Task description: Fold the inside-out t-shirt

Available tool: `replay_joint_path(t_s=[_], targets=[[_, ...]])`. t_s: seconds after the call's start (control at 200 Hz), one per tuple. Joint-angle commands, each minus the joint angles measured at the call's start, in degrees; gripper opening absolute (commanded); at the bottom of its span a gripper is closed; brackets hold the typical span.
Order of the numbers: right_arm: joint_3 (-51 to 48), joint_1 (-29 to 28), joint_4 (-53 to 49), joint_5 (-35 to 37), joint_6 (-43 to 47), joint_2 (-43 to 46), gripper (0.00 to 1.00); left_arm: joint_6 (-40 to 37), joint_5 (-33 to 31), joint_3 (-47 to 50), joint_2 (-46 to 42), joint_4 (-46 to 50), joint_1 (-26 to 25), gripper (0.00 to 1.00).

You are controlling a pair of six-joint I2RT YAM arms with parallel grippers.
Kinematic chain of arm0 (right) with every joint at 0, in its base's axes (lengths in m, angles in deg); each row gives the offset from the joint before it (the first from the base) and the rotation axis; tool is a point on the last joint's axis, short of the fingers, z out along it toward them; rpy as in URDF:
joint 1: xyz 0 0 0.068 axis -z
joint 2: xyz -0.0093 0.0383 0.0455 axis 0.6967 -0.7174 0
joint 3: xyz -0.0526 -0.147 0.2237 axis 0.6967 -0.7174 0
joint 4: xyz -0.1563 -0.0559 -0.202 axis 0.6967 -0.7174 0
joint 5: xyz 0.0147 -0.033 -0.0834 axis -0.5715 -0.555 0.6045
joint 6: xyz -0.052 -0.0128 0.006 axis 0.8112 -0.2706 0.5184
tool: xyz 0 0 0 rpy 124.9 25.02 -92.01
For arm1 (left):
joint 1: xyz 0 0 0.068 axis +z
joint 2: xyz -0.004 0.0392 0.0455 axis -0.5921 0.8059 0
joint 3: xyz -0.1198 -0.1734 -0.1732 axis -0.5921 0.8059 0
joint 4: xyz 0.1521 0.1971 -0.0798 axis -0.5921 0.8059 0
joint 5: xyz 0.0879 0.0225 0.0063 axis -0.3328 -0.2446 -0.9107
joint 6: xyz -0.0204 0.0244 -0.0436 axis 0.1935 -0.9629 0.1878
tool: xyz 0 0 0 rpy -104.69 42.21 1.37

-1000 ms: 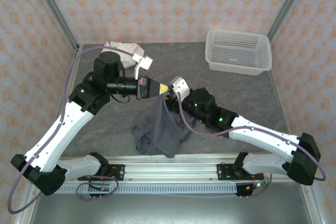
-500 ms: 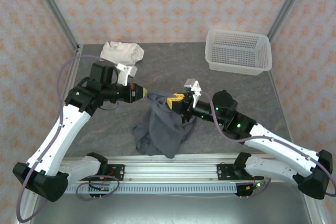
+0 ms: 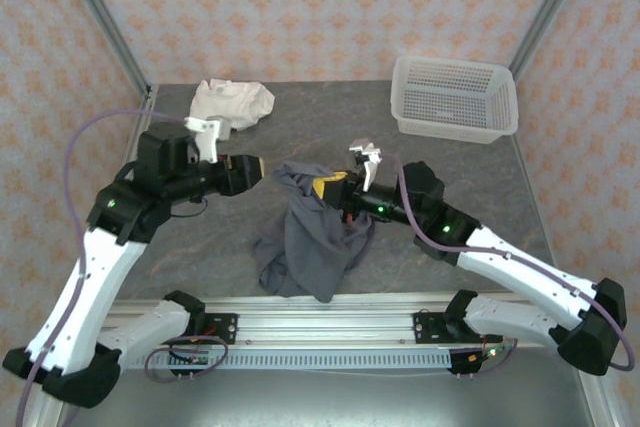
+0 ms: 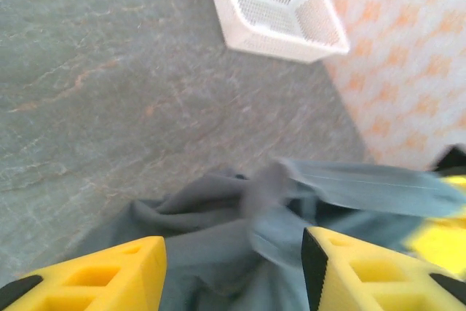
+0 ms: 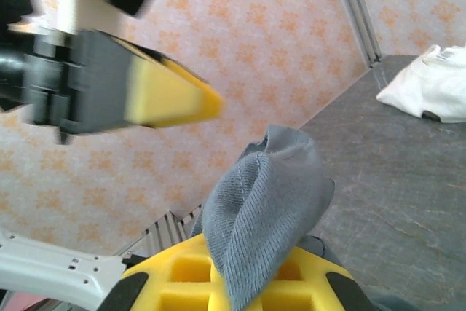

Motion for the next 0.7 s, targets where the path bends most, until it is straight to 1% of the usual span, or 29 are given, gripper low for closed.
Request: replay_joint_path(t_s=[0.0, 0.05, 0.1, 0.14, 0.175, 0.23, 0.325, 0.385, 0.42, 0.5, 0.58, 0.61, 0.62, 0.691], targets=[[3.44, 0.28, -2.80, 3.11, -0.88, -2.02, 0.00, 12.83, -2.98, -0.30, 0.34, 3.63, -4.45, 0.52], [3.81, 0.28, -2.68, 3.39, -1.35, -2.91, 0.00, 16.61, -2.25, 0.85, 1.01, 1.59, -6.83, 0.52], [4.20, 0.30, -2.17, 3.29, -2.00, -3.61, 0.00, 20.01, -1.27, 2.68, 1.75, -0.77, -7.96, 0.52], [4.29, 0.28, -1.46, 3.07, -2.26, -4.01, 0.00, 21.76, -0.76, 4.13, 2.41, -2.46, -8.16, 0.56], [4.34, 0.29, -1.03, 3.05, -2.29, -4.31, 0.00, 22.78, -0.67, 5.11, 2.97, -3.47, -8.13, 0.62], [4.62, 0.28, -1.02, 2.77, -2.12, -4.56, 0.00, 23.80, -0.91, 6.10, 3.99, -4.96, -8.15, 0.66], [4.65, 0.28, -0.61, 1.75, -2.02, -4.67, 0.00, 25.11, -0.34, 7.18, 5.57, -9.96, -8.25, 0.66], [4.64, 0.28, -0.31, 1.20, -2.32, -4.75, 0.00, 25.22, -0.17, 7.27, 6.71, -11.39, -8.30, 0.66], [4.64, 0.35, -0.20, 1.13, -2.48, -4.76, 0.00, 25.06, -0.33, 7.12, 7.48, -11.45, -8.34, 0.62], [4.56, 0.28, 0.22, 0.76, -2.68, -4.91, 0.00, 24.85, -1.22, 7.11, 8.58, -11.63, -8.30, 0.45], [4.51, 0.28, 0.15, 0.81, -2.95, -5.11, 0.00, 24.18, -3.07, 6.14, 9.11, -10.13, -8.37, 0.17], [4.34, 0.28, -0.31, 1.39, -2.81, -5.08, 0.00, 23.83, -3.51, 5.86, 9.01, -9.69, -8.33, 0.03], [4.26, 0.32, -0.49, 1.63, -2.83, -5.10, 0.00, 23.63, -3.60, 5.69, 9.01, -9.56, -8.37, 0.00], [2.79, 0.36, -1.47, 5.38, -2.35, -4.65, 0.00, 21.11, -4.40, 3.71, 8.40, -7.89, -8.33, 0.00]])
